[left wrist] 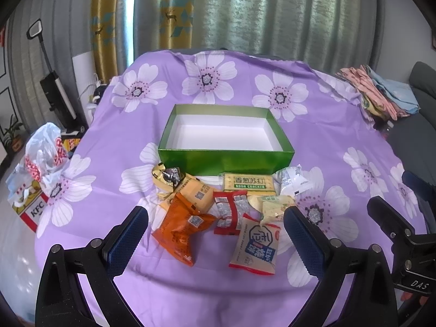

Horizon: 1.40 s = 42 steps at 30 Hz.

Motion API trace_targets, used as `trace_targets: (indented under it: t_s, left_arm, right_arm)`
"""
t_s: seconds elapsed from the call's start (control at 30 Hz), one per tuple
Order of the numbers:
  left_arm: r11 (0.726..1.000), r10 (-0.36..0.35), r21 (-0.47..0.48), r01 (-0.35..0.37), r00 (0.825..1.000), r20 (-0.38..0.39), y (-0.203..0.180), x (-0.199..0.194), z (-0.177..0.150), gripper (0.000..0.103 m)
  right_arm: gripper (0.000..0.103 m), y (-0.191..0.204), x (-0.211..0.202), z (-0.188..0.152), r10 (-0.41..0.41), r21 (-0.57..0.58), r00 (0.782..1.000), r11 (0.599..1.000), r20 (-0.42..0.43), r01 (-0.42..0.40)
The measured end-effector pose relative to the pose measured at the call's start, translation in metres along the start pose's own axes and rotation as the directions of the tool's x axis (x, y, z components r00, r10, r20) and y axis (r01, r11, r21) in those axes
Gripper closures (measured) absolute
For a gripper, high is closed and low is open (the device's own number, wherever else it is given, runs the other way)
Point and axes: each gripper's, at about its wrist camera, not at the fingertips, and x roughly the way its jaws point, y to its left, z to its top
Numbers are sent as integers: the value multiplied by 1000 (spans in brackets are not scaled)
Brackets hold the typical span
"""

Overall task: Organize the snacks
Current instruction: 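Move the right tool toward the snack pile beside the green box, then grasp the white-and-blue biscuit packet with the right gripper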

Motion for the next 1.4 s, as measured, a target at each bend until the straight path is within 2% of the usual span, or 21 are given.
trace_targets:
  t_s: [0.53, 0.83, 0.97, 1.07, 1.13, 1.23, 1.33, 1.4]
  left_arm:
    - [1000, -19, -9, 18, 999, -39, 2, 11, -7, 4]
    - [993, -107, -64, 100, 987, -122, 9, 34, -16, 4]
    - [984, -164, -94, 149, 971, -173, 13, 48, -24, 4]
    - [972, -218, -134, 193, 954, -208, 17, 58, -29, 4]
    - [970, -226, -140, 198, 948, -225, 19, 63, -33, 4]
    - [966, -247, -137, 219, 937, -248, 19, 71, -39, 4]
    - [959, -278, -135, 249, 922, -272, 18, 80, -46, 4]
    - [954, -298, -129, 272, 912, -282, 18, 84, -50, 4]
  right_arm:
    - [0, 4, 6, -3, 20, -4, 999, 1000, -37, -21]
    - [0, 6, 24, -17, 60, 10, 994, 998, -96, -60]
    - [0, 9, 34, -26, 102, 21, 986, 995, -135, -100]
    - [0, 10, 43, -33, 154, 45, 974, 988, -164, -148]
    - [0, 11, 50, -40, 194, 60, 962, 981, -192, -185]
    - [2, 16, 60, -51, 209, 68, 950, 978, -233, -199]
    - [7, 21, 71, -59, 278, 101, 922, 960, -269, -260]
    - [17, 25, 78, -66, 331, 125, 897, 943, -294, -307]
